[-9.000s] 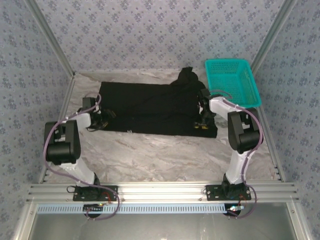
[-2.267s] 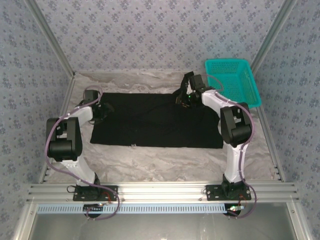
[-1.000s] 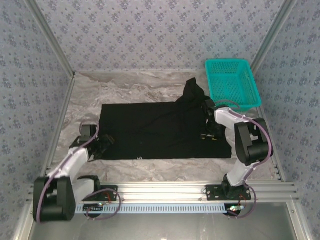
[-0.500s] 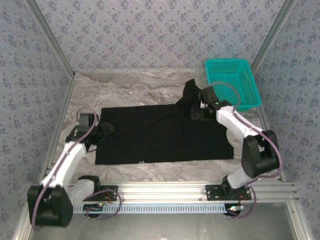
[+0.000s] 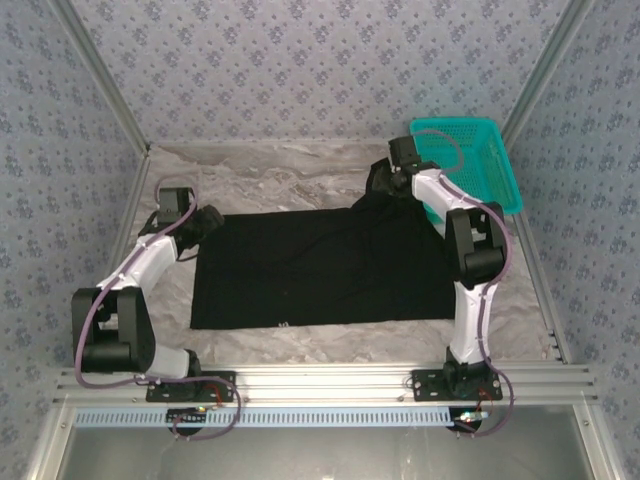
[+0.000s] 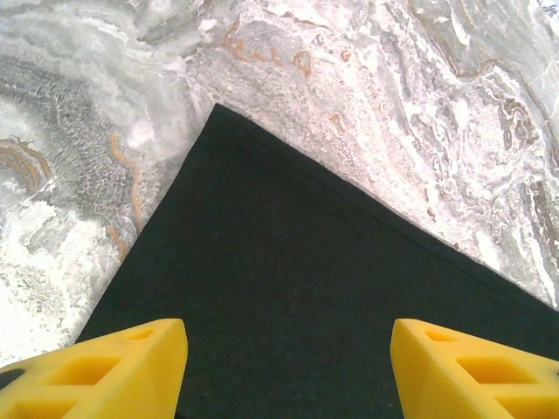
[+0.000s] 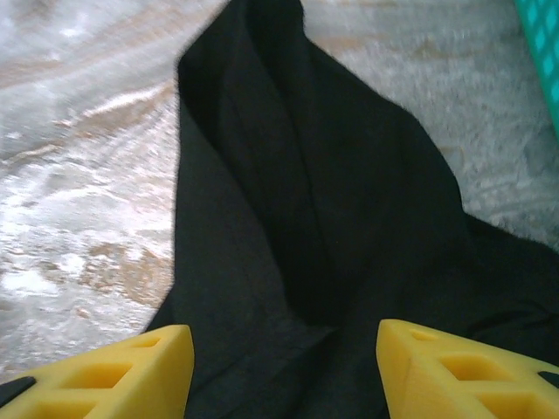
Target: Fold the inside-out t-shirt
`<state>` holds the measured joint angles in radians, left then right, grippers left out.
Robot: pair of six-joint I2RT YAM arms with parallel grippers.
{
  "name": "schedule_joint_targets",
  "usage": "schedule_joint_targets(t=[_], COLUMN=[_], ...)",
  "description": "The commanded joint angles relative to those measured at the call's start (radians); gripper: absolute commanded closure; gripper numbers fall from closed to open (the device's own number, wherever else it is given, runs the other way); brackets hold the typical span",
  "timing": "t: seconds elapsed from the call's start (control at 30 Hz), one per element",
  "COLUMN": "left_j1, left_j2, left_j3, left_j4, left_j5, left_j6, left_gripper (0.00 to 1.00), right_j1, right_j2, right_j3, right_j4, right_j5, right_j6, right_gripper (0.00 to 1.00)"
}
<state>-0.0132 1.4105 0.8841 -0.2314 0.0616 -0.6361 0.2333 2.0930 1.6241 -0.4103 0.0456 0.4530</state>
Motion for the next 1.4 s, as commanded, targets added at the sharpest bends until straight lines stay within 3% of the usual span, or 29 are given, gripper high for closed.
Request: schedule_joint_targets(t=[0.0, 0.37, 0.63, 1.07, 1.37], left_j1=[0.002, 0.012, 0.050, 0.078, 0.101], left_j2=[0.011, 0.038, 0.051, 0.105, 0.265], left_j3=[0.022, 0.014, -0.016, -0.002, 0.118], left_j4=[0.015, 0.017, 0.035, 0.067, 0.067], left_j5=[-0.002, -0.003, -0.009, -0.009, 0.058], left_j6=[0.027, 0.037, 0.032, 0.047, 0.086], left_gripper=[0.37, 0.37, 0.37, 0.36, 0.33], right_j1=[0.003, 0.003, 0.014, 0.050, 0.056], right_j2=[0.032, 0.105, 0.054, 0.086, 0.117], right_j3=[0.031, 0.054, 0.052, 0.088, 0.122], right_j4=[-0.039, 0.014, 0.128, 0.202, 0.186], right_j5=[-0.039, -0.119, -0.162, -0.255, -0.256], right_j6=[0.050, 0.075, 0.057, 0.003, -0.035], right_gripper=[0.44, 0.75, 0.97, 1.00, 1.00])
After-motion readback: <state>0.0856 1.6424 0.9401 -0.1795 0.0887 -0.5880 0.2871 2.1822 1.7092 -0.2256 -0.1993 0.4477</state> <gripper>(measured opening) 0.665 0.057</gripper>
